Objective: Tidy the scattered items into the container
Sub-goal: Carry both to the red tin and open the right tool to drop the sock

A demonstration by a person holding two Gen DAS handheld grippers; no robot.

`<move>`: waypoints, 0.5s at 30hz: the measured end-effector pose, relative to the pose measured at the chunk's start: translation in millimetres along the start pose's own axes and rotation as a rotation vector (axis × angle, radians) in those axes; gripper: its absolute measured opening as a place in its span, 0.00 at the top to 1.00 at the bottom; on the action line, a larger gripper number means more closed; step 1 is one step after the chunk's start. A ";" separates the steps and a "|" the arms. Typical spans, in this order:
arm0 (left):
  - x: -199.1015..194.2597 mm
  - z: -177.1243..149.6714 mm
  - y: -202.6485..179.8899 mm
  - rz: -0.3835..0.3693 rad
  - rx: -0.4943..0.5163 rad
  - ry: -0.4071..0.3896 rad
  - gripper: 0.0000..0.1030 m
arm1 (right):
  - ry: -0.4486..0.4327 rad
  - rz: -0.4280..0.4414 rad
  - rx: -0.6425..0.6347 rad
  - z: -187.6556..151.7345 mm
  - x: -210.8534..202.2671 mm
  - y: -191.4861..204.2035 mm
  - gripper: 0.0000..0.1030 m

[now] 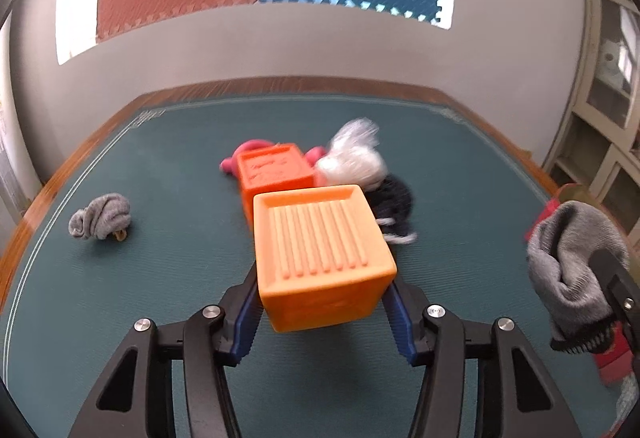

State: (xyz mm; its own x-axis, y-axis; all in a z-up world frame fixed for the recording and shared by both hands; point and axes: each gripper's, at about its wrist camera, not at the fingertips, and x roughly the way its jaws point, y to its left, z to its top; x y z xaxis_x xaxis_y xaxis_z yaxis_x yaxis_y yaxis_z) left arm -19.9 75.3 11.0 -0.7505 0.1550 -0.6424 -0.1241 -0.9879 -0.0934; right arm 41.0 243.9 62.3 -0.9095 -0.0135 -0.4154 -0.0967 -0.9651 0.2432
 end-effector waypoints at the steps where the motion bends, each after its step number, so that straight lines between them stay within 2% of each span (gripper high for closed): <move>1: -3.9 1.3 -4.1 -0.017 0.002 -0.009 0.45 | -0.016 -0.013 0.000 2.4 -5.0 -3.3 0.73; 7: -18.8 6.7 -42.2 -0.117 0.035 -0.039 0.45 | -0.091 -0.112 0.032 22.3 -39.0 -39.1 0.73; 15: -35.6 7.4 -107.5 -0.231 0.106 -0.053 0.45 | -0.147 -0.247 0.095 39.5 -71.6 -96.6 0.73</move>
State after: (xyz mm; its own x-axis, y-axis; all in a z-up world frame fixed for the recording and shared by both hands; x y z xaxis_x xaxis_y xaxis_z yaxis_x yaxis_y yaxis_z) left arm 15.4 176.0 49.5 -0.7267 0.3795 -0.5726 -0.3613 -0.9201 -0.1513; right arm 99.5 348.4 103.1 -0.9018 0.2636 -0.3425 -0.3537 -0.9055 0.2343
